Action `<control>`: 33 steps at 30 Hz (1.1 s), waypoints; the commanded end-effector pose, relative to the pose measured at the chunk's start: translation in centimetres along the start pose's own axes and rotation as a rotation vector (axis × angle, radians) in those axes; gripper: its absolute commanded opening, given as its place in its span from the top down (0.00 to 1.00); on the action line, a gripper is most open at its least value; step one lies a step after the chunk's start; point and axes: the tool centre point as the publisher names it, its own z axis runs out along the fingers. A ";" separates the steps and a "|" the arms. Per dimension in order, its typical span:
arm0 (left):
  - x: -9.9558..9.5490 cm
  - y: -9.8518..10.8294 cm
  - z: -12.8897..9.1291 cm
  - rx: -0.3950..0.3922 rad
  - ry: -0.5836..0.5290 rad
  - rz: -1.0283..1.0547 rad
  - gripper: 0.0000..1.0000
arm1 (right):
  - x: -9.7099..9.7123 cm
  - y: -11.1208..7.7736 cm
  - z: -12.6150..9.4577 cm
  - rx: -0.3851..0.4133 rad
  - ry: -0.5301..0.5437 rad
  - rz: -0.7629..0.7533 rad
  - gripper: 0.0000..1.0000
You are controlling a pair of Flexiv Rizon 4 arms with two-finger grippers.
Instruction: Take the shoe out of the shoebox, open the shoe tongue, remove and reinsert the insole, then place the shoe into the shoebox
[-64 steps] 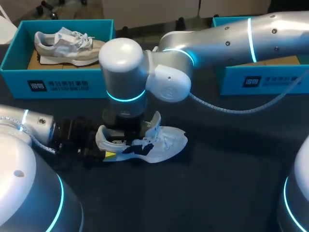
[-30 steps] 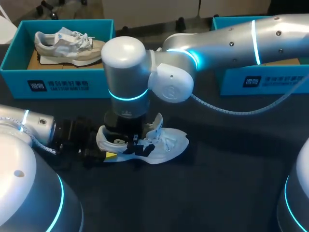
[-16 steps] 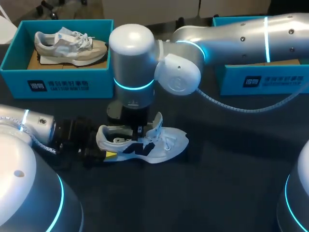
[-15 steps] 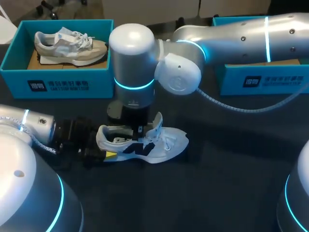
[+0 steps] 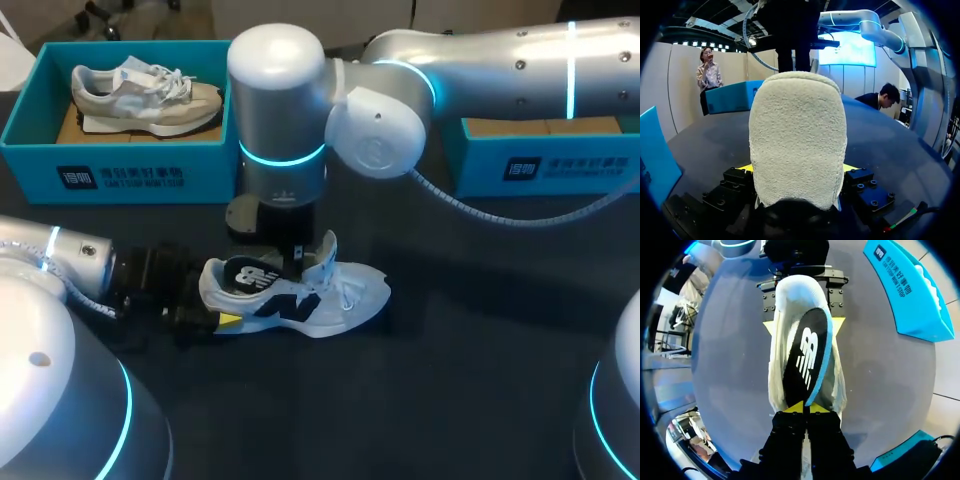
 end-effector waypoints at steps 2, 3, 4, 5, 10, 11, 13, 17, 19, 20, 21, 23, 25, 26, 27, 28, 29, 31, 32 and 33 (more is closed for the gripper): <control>0.0 0.1 -0.1 -0.001 -0.001 0.000 1.00 | 0.0 -1.4 -1.2 -0.002 -0.013 -0.008 1.00; 0.0 0.1 -0.1 -0.001 -0.001 0.000 1.00 | 0.0 -1.5 -1.3 -0.001 -0.014 -0.007 1.00; 0.0 0.1 -0.1 -0.001 -0.001 0.000 1.00 | -0.1 -1.6 -1.4 -0.002 -0.017 -0.008 1.00; 0.0 0.1 -0.1 -0.001 -0.001 0.000 1.00 | -0.1 -1.7 -1.5 -0.003 -0.019 -0.008 1.00; 0.0 0.1 -0.1 -0.001 -0.001 0.000 1.00 | -0.7 -1.1 -1.7 -0.031 -0.028 -0.052 1.00; 0.0 0.1 -0.1 -0.001 -0.001 0.000 1.00 | -0.8 -0.9 -1.7 -0.032 -0.027 -0.061 1.00; 0.0 0.1 -0.1 -0.001 -0.001 0.000 1.00 | -1.1 -0.3 -1.6 -0.042 -0.029 -0.081 1.00; 0.0 0.1 -0.1 -0.001 -0.001 0.000 1.00 | -1.7 0.8 -1.5 -0.077 -0.034 -0.129 1.00; 0.0 0.1 -0.1 -0.001 -0.001 0.000 1.00 | -1.9 1.3 -1.4 -0.106 -0.032 -0.165 1.00; 0.0 0.1 -0.1 -0.001 -0.001 0.000 1.00 | -1.9 1.4 -1.5 -0.107 -0.030 -0.172 1.00; 0.0 0.1 -0.1 -0.001 -0.001 0.000 1.00 | -2.0 1.5 -1.5 -0.107 -0.017 -0.185 1.00; 0.0 0.1 -0.1 -0.001 -0.001 0.000 1.00 | -2.2 1.7 -1.6 -0.131 0.013 -0.214 1.00; 0.0 0.1 -0.1 -0.001 -0.001 0.000 1.00 | -2.2 1.8 -1.7 -0.127 0.035 -0.225 1.00; 0.0 0.1 -0.1 -0.001 -0.001 0.000 1.00 | -2.2 1.8 -1.8 -0.127 0.056 -0.233 1.00; 0.0 0.1 -0.1 -0.001 -0.001 0.000 1.00 | -2.3 1.9 -1.8 -0.131 0.058 -0.236 1.00; 0.0 0.1 -0.1 -0.001 -0.001 0.000 1.00 | -2.3 1.9 -1.9 -0.135 0.059 -0.241 1.00; 0.0 0.1 -0.1 -0.001 -0.001 0.000 1.00 | -2.3 1.8 -2.0 -0.136 0.063 -0.243 1.00; 0.0 0.1 -0.1 -0.001 -0.001 0.000 1.00 | -2.3 1.8 -2.1 -0.136 0.067 -0.246 1.00; 0.0 0.1 -0.1 -0.001 -0.001 0.000 1.00 | -2.4 1.8 -2.2 -0.141 0.068 -0.250 1.00; 0.0 0.1 -0.1 -0.001 -0.001 0.000 1.00 | -2.4 1.8 -2.4 -0.148 0.063 -0.259 1.00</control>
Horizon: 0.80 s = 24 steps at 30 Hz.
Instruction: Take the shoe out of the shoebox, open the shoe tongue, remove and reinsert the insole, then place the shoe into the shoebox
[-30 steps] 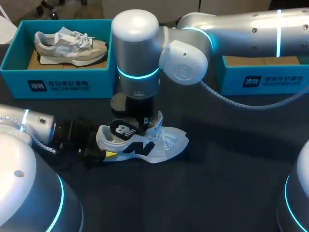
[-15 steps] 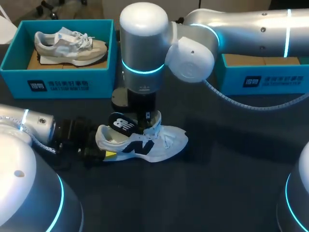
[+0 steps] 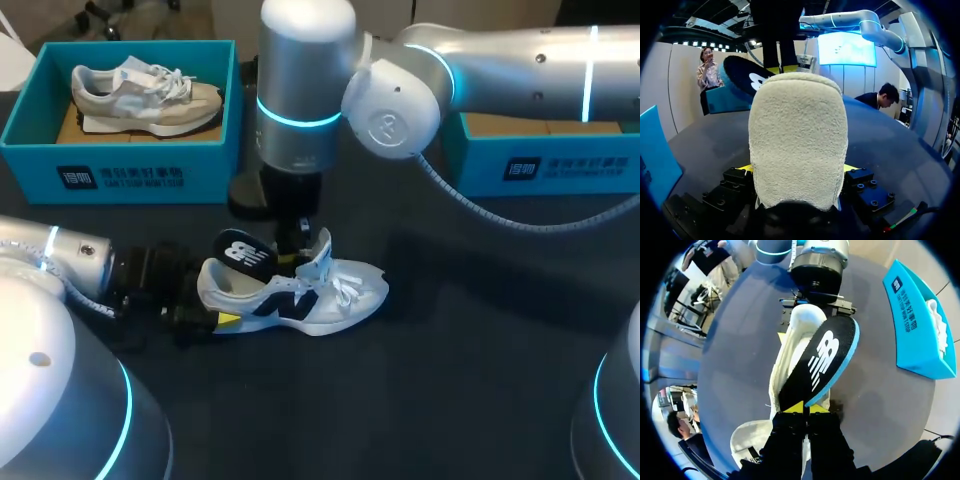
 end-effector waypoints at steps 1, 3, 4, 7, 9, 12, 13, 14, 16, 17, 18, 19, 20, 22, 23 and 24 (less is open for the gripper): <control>0.1 0.0 0.0 -0.001 0.000 0.001 1.00 | -0.1 0.1 -0.6 -0.012 -0.006 -0.016 1.00; 0.1 0.0 0.0 -0.001 0.000 0.001 1.00 | -0.1 0.3 -0.8 -0.007 -0.006 -0.024 1.00; 0.1 0.0 0.0 -0.001 0.000 0.001 1.00 | -0.1 0.4 -0.9 -0.007 -0.008 -0.028 1.00; 0.1 0.0 0.0 -0.001 0.000 0.001 1.00 | -0.1 0.8 -1.0 -0.012 -0.011 -0.051 1.00; 0.1 0.0 0.0 -0.001 0.000 0.001 1.00 | 0.0 1.2 -1.1 -0.015 -0.010 -0.061 1.00; 0.1 0.0 0.0 -0.001 0.000 0.001 1.00 | 0.0 1.7 -1.2 -0.021 -0.013 -0.080 1.00; 0.1 0.0 0.0 -0.001 0.000 0.001 1.00 | 0.0 1.8 -1.2 -0.024 -0.014 -0.085 1.00; 0.1 0.0 0.0 -0.001 0.000 0.001 1.00 | 0.0 2.1 -1.2 -0.029 -0.014 -0.091 1.00; 0.1 0.0 0.0 -0.001 0.000 0.001 1.00 | -0.1 2.5 -1.2 -0.029 -0.014 -0.101 1.00; 0.1 0.0 0.0 -0.001 0.000 0.001 1.00 | -0.1 2.7 -1.2 -0.035 -0.018 -0.109 1.00; 0.1 0.0 0.0 -0.001 0.000 0.001 1.00 | -0.2 2.9 -1.1 -0.033 -0.018 -0.111 1.00; 0.1 0.0 0.0 -0.001 0.000 0.001 1.00 | -0.3 3.1 -1.1 -0.033 -0.017 -0.114 1.00; 0.1 0.0 0.0 -0.001 0.000 0.001 1.00 | -0.4 3.2 -1.0 -0.036 -0.018 -0.118 1.00; 0.1 0.0 0.0 -0.001 0.000 0.001 1.00 | -0.6 3.2 -0.9 -0.040 -0.016 -0.121 1.00; 0.1 0.0 0.0 -0.001 0.000 0.001 1.00 | -0.6 3.2 -0.8 -0.047 -0.016 -0.119 1.00; 0.1 0.0 0.0 -0.001 0.000 0.001 1.00 | -0.7 3.3 -0.7 -0.048 -0.015 -0.119 1.00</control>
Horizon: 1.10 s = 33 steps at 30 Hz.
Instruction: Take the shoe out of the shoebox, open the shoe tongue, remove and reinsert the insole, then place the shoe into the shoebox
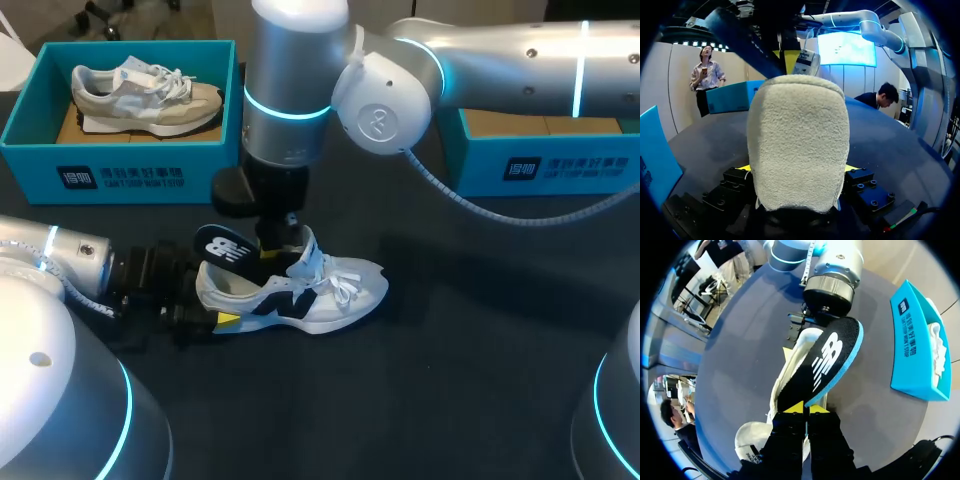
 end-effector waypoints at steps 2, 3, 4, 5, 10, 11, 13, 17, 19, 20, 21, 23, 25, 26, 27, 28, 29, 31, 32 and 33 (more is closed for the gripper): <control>0.1 0.0 0.1 -0.001 0.000 0.001 1.00 | -0.7 0.4 0.6 -0.016 0.006 -0.001 1.00; 0.1 0.0 0.1 -0.001 0.000 0.001 1.00 | -0.8 0.5 0.7 -0.025 0.005 -0.001 1.00; 0.1 0.0 0.1 -0.001 0.000 0.001 1.00 | -0.9 0.6 0.8 -0.029 0.005 -0.002 1.00; 0.1 0.0 0.1 -0.001 0.000 0.001 1.00 | -1.0 0.6 0.9 -0.031 0.007 0.000 1.00; 0.1 0.0 0.1 -0.001 0.000 0.001 1.00 | -0.9 0.4 1.1 -0.066 0.017 0.031 0.73; 0.1 0.0 0.1 -0.001 0.000 0.001 1.00 | -0.9 0.4 1.0 -0.074 0.017 0.038 0.56; 0.1 0.0 0.1 -0.001 0.000 0.001 1.00 | -0.8 0.3 0.8 -0.085 0.011 0.055 0.46; 0.1 0.0 0.1 -0.001 0.000 0.001 1.00 | -0.9 0.1 0.3 -0.150 -0.008 0.100 0.00; 0.1 0.0 0.1 -0.001 0.000 0.001 1.00 | -1.0 0.0 0.1 -0.189 -0.010 0.124 0.00; 0.1 0.0 0.1 -0.001 0.000 0.001 1.00 | -1.1 -0.1 -0.1 -0.198 -0.012 0.144 0.00; 0.1 0.0 0.1 -0.001 0.000 0.001 1.00 | -1.2 -0.1 -0.2 -0.212 -0.007 0.154 0.00; 0.1 0.0 0.1 -0.001 0.000 0.001 1.00 | -1.4 0.0 -0.5 -0.234 0.011 0.185 0.00; 0.1 0.0 0.1 -0.001 0.000 0.001 1.00 | -1.7 0.0 -0.7 -0.243 0.010 0.216 0.00; 0.1 0.0 0.1 -0.001 0.000 0.001 1.00 | -1.7 0.0 -0.7 -0.243 0.010 0.216 0.00; 0.1 0.0 0.1 -0.001 0.000 0.001 1.00 | -1.7 0.0 -0.7 -0.243 0.010 0.216 0.00; 0.1 0.0 0.1 -0.001 0.000 0.001 1.00 | -1.7 0.0 -0.7 -0.243 0.010 0.216 0.00; 0.1 0.0 0.1 -0.001 0.000 0.001 1.00 | -1.7 0.0 -0.7 -0.243 0.010 0.216 0.00; 0.1 0.0 0.1 -0.001 0.000 0.001 1.00 | -1.7 0.0 -0.7 -0.243 0.010 0.216 0.00; 0.1 0.0 0.1 -0.001 0.000 0.001 1.00 | -1.7 0.0 -0.7 -0.243 0.010 0.216 0.00; 0.1 0.0 0.1 -0.001 0.000 0.001 1.00 | -1.7 0.0 -0.7 -0.243 0.010 0.216 0.00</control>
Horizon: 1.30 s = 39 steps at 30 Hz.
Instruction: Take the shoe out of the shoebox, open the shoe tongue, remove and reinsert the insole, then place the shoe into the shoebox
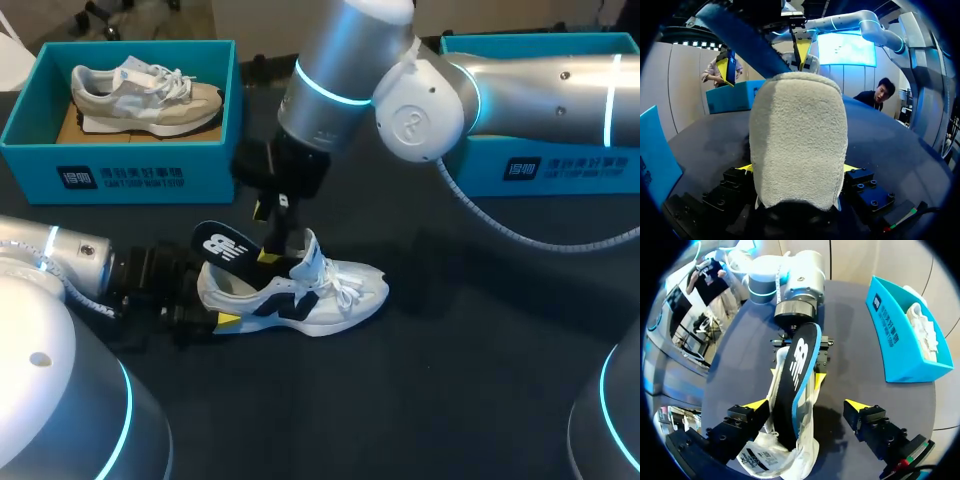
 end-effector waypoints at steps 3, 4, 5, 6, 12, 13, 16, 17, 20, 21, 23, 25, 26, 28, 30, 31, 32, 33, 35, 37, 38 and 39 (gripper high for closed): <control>0.0 0.0 0.1 -0.001 -0.001 0.001 1.00 | 0.1 0.0 0.0 -0.001 -0.003 -0.001 0.00; 0.0 0.0 0.1 -0.001 -0.001 0.001 1.00 | 0.1 0.0 0.0 -0.001 -0.003 -0.001 0.00; 0.0 0.0 0.1 -0.001 -0.001 0.001 1.00 | 0.1 0.0 0.0 -0.001 -0.003 -0.001 0.00; 0.0 0.0 0.1 -0.001 -0.001 0.001 1.00 | 0.1 0.0 0.0 -0.001 -0.003 -0.001 0.00; 0.0 0.0 0.1 -0.001 -0.001 0.001 1.00 | 0.1 0.0 0.0 -0.001 -0.003 -0.001 0.00; 0.0 0.0 0.1 -0.001 -0.001 0.001 1.00 | 0.1 0.0 0.0 -0.001 -0.003 -0.001 0.00; 0.0 0.0 0.1 -0.001 -0.001 0.001 1.00 | 0.2 0.0 0.0 -0.027 0.029 0.033 0.00; 0.0 0.0 0.1 -0.001 -0.001 0.001 1.00 | 0.2 -0.1 0.1 -0.029 0.024 0.047 0.00; 0.0 0.0 0.1 -0.001 -0.001 0.001 1.00 | 0.2 0.0 -0.2 -0.074 0.032 0.081 0.00; 0.0 0.0 0.1 -0.001 -0.001 0.001 1.00 | 0.2 0.1 -0.3 -0.088 0.067 0.115 0.00; 0.0 0.0 0.1 -0.001 -0.001 0.001 1.00 | 0.0 0.2 -0.5 -0.104 0.058 0.126 0.00; 0.0 0.0 0.1 -0.001 -0.001 0.001 1.00 | 0.0 0.3 -0.7 -0.118 0.064 0.143 0.00; 0.0 0.0 0.1 -0.001 -0.001 0.001 1.00 | 0.0 0.4 -0.8 -0.123 0.083 0.155 0.00; 0.0 0.0 0.1 -0.001 -0.001 0.001 1.00 | -0.1 0.6 -0.8 -0.143 0.081 0.167 0.00; 0.0 0.0 0.1 -0.001 -0.001 0.001 1.00 | 0.0 0.9 -0.8 -0.153 0.085 0.184 0.00; 0.0 0.0 0.1 -0.001 -0.001 0.001 1.00 | 0.0 1.0 -0.7 -0.163 0.091 0.190 0.00; 0.0 0.0 0.1 -0.001 -0.001 0.001 1.00 | 0.1 1.2 -0.6 -0.170 0.094 0.193 0.00; 0.0 0.0 0.1 -0.001 -0.001 0.001 1.00 | 0.1 1.3 -0.5 -0.177 0.098 0.199 0.00; 0.0 0.0 0.1 -0.001 -0.001 0.001 1.00 | 0.1 1.5 -0.3 -0.185 0.103 0.202 0.00; 0.0 0.0 0.1 -0.001 -0.001 0.001 1.00 | 0.3 1.7 0.0 -0.193 0.114 0.211 0.05; 0.0 0.0 0.1 -0.001 -0.001 0.001 1.00 | 0.4 1.7 0.1 -0.197 0.115 0.211 0.07; 0.0 0.0 0.1 -0.001 -0.001 0.001 1.00 | 0.5 1.8 0.3 -0.206 0.130 0.219 0.09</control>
